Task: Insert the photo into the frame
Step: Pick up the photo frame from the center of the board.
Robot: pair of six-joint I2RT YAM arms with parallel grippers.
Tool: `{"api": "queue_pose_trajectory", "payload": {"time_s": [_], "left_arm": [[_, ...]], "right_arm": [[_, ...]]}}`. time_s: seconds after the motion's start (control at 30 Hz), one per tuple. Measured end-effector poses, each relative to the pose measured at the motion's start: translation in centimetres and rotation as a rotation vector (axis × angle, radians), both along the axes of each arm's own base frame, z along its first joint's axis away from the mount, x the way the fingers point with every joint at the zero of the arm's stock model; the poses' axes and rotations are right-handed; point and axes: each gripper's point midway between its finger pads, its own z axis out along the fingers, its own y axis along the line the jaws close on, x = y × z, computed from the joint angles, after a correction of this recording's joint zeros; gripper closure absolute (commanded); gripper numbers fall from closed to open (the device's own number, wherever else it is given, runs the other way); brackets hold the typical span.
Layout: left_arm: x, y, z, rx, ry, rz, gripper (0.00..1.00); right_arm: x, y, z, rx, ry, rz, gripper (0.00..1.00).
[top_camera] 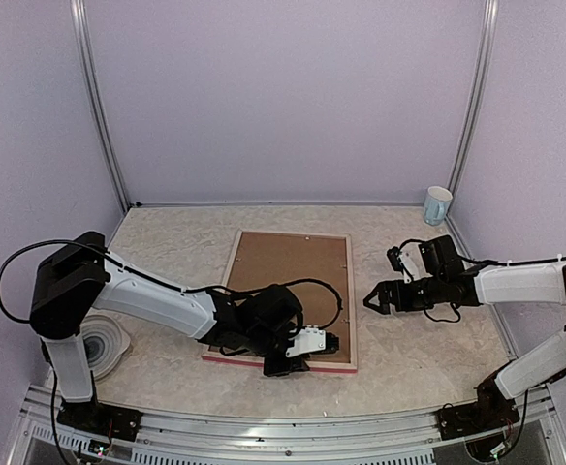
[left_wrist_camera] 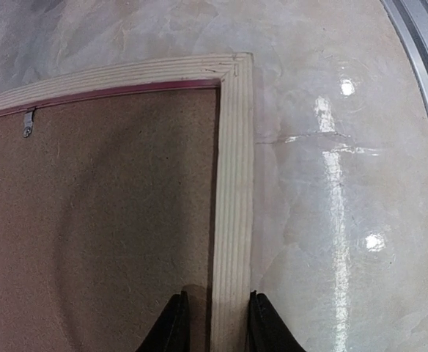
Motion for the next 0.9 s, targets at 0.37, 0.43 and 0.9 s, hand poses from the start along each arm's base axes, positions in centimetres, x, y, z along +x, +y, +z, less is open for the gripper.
{"api": "queue_pose_trajectory", "payload": {"time_s": [0.37,0.43,0.9], "left_arm": [[-0.3,-0.1,0.2,0.004,0.002,-0.019,1.0],[-0.2,-0.1,0.2,0.005,0.0,-0.018,1.0],[-0.1,1.2,1.7,0.04,-0.021,0.009,1.0]], "right_arm": [[-0.1,0.5,-0.1,0.035,0.02,0.004,0.01],[-0.3,0.7,-0.2,0.05,0.031,0.007,0.01],[-2.3,3.6,-1.7,0.302,0.185,0.048,0.02]]}}
